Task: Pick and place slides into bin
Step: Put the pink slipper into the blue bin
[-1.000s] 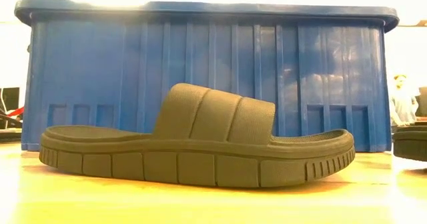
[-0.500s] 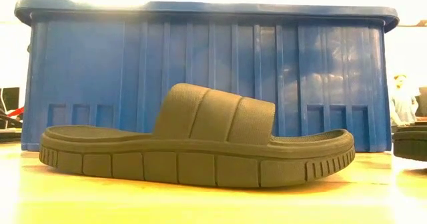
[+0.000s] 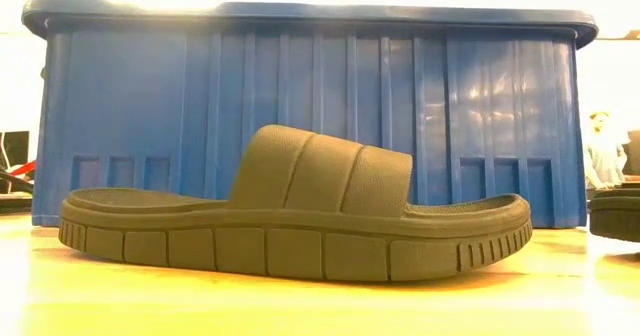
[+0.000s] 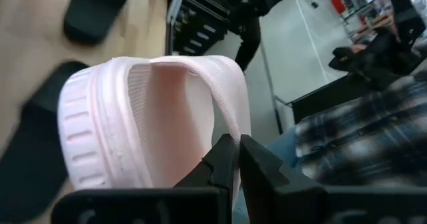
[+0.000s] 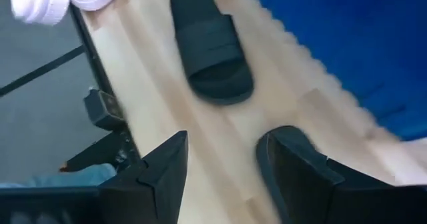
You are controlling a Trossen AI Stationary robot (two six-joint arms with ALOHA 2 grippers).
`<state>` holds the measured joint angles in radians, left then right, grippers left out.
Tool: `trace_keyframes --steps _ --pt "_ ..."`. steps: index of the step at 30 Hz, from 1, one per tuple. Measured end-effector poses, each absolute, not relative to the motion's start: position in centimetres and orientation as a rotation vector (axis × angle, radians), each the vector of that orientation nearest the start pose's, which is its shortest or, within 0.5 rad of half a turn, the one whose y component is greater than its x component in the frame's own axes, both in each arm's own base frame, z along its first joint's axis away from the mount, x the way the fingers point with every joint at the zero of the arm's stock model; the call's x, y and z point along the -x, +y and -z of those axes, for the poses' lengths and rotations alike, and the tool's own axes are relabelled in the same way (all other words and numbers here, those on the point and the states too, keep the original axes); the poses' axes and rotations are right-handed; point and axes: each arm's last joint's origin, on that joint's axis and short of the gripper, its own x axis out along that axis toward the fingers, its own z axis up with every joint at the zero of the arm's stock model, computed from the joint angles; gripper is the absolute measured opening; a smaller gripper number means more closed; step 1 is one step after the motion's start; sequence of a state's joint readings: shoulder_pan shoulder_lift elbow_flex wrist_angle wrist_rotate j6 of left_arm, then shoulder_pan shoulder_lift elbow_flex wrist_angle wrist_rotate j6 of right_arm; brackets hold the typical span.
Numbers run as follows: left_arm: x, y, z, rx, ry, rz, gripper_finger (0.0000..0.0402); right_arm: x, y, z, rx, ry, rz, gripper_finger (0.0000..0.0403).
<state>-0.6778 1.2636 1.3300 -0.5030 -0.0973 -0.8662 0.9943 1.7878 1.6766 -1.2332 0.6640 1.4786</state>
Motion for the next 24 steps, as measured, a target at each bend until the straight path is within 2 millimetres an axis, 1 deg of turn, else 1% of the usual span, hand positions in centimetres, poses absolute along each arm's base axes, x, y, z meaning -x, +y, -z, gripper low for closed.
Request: trace_keyframes --steps 4,7,11,17,21,24 --pt "-21.2 -15.0 -41.1 0.62 0.627 0.348 0.0 -20.1 27.6 -32.3 -0.313 0.821 0.403 0.018" --pt "-21.3 -13.8 -42.0 0.592 0.649 0.336 0.0 -20.0 27.2 -33.4 -0.275 0.793 0.409 0.0168" --pt "-21.6 -12.3 -43.0 0.546 0.665 0.328 0.0 -19.8 26.8 -34.5 -0.248 0.773 0.422 0.0148" --pt "-21.8 -9.6 -45.1 0.499 0.637 0.324 0.0 -19.6 26.5 -35.8 -0.201 0.754 0.409 0.0115" --pt "-22.0 -7.9 -45.9 0.443 0.613 0.297 0.0 -19.7 26.4 -36.5 -0.175 0.717 0.399 0.01" --pt "-22.3 -6.6 -46.1 0.398 0.609 0.26 0.0 -19.7 26.2 -37.0 -0.147 0.685 0.401 0.009"
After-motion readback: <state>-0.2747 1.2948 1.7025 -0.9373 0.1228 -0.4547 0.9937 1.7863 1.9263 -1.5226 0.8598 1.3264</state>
